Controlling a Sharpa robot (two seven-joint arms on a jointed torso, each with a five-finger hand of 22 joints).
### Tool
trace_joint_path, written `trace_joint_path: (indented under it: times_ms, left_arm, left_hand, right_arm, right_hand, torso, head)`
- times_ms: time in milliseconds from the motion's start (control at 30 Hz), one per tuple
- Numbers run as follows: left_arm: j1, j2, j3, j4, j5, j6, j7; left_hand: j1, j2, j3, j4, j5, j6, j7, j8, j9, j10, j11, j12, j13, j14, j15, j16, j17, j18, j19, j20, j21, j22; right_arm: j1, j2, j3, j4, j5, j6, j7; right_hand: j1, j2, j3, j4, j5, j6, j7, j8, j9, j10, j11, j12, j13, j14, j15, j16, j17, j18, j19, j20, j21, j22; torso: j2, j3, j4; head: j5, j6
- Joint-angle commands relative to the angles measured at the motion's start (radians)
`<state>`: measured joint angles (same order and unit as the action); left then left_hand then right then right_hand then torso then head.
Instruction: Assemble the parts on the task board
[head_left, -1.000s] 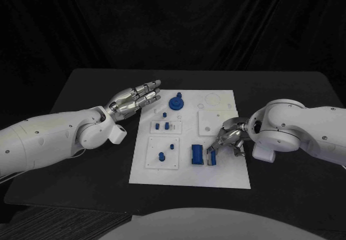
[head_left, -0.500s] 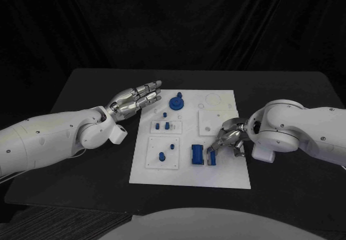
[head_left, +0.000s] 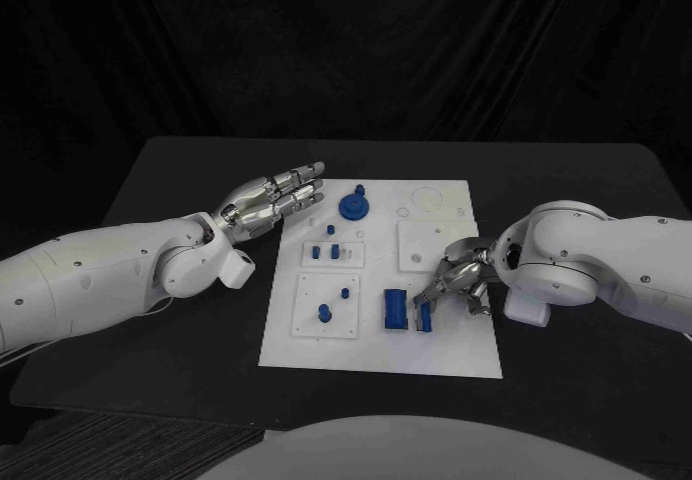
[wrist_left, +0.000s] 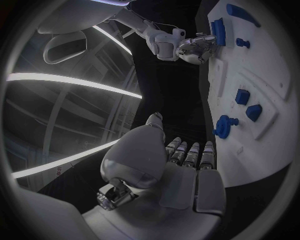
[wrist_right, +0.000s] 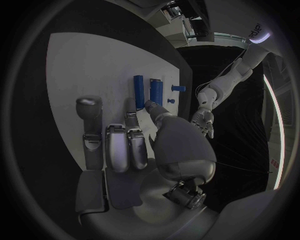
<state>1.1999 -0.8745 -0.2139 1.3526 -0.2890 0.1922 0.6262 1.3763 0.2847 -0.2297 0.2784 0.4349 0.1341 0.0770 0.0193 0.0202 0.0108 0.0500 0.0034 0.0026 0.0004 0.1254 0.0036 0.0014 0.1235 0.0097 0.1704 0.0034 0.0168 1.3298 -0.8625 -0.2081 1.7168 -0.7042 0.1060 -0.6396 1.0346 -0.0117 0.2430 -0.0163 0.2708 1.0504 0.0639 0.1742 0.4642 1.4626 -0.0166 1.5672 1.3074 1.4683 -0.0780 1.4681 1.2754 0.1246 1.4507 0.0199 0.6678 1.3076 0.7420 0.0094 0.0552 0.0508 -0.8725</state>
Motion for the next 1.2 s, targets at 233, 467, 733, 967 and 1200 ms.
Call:
trace_joint_path:
  times_ms: [233, 467, 733, 967, 1200]
  left_arm:
    - [-0.002, 0.003, 0.001, 0.0, 0.0, 0.017, 0.007]
    - [-0.003, 0.002, 0.001, 0.0, 0.0, 0.019, 0.005]
    - [-0.003, 0.0, 0.001, 0.002, 0.0, 0.023, 0.002]
    - [-0.004, -0.006, 0.001, 0.004, 0.0, 0.024, 0.0]
    - [-0.004, -0.011, 0.001, 0.006, 0.0, 0.023, -0.002]
  left_hand:
    - [0.012, -0.003, 0.006, -0.001, 0.007, 0.002, 0.006, 0.003, 0.001, 0.0, 0.004, 0.0, 0.001, 0.0, 0.007, -0.004, -0.001, -0.007, -0.002, 0.007, 0.004, 0.001]
    - [0.013, -0.003, 0.007, -0.002, 0.008, 0.002, 0.006, 0.003, 0.001, 0.0, 0.005, 0.001, 0.001, 0.0, 0.008, -0.004, -0.001, -0.007, -0.002, 0.008, 0.004, 0.001]
    - [0.014, -0.002, 0.007, -0.002, 0.009, 0.002, 0.006, 0.003, 0.001, -0.001, 0.005, 0.0, 0.001, 0.0, 0.008, -0.004, -0.001, -0.007, -0.002, 0.008, 0.004, 0.001]
    - [0.018, -0.002, 0.009, -0.004, 0.011, 0.004, 0.007, 0.004, 0.001, 0.0, 0.006, 0.001, 0.002, 0.0, 0.01, -0.004, -0.001, -0.008, -0.001, 0.009, 0.005, 0.003]
    - [0.02, -0.002, 0.011, -0.006, 0.012, 0.006, 0.008, 0.004, 0.002, 0.002, 0.008, 0.001, 0.002, 0.0, 0.011, -0.004, -0.001, -0.009, 0.0, 0.01, 0.006, 0.005]
  right_arm:
    - [-0.004, 0.002, 0.0, 0.0, -0.004, 0.007, -0.014]
    - [-0.004, 0.001, 0.0, -0.001, -0.004, 0.002, -0.014]
    - [-0.004, -0.011, 0.0, 0.007, -0.005, -0.026, -0.005]
    - [0.001, -0.054, 0.0, 0.044, -0.004, -0.054, 0.016]
    - [0.024, -0.141, 0.0, 0.121, -0.068, -0.092, 0.186]
  right_hand:
    - [-0.034, -0.004, -0.029, 0.029, -0.056, -0.007, 0.001, -0.003, -0.004, 0.108, 0.004, 0.004, 0.263, 0.052, -0.003, -0.009, -0.007, 0.014, 0.003, 0.006, -0.02, 0.038]
    - [-0.064, -0.002, -0.055, 0.057, -0.104, -0.006, 0.001, -0.003, -0.006, 0.108, 0.004, 0.004, 0.263, 0.051, -0.002, -0.012, -0.015, 0.016, 0.002, 0.007, -0.032, 0.035]
    - [-0.099, -0.005, -0.089, 0.087, -0.161, -0.009, 0.0, -0.003, -0.006, 0.108, 0.003, 0.004, 0.263, 0.05, -0.002, -0.013, -0.017, 0.017, 0.002, 0.007, -0.042, 0.033]
    - [-0.115, -0.01, -0.107, 0.102, -0.163, -0.008, -0.001, -0.001, -0.005, 0.108, 0.003, 0.004, 0.263, 0.051, -0.003, -0.011, -0.012, 0.017, 0.003, 0.006, -0.044, 0.032]
    - [0.006, -0.014, -0.107, 0.032, -0.07, -0.02, -0.035, 0.194, 0.178, 0.108, -0.027, 0.004, 0.263, 0.057, -0.027, 0.003, 0.025, 0.019, 0.003, -0.012, -0.051, 0.034]
  torso:
    - [0.0, 0.0004, 0.0007]
    - [0.001, 0.0001, 0.0002]
    - [0.0, 0.0006, 0.0]
    - [0.0, 0.0012, -0.0002]
    - [0.001, 0.002, -0.001]
  head:
    - [0.0, 0.0]
    - [0.001, 0.0]
    - [0.005, 0.0]
    - [0.01, 0.0]
    - [0.012, 0.0]
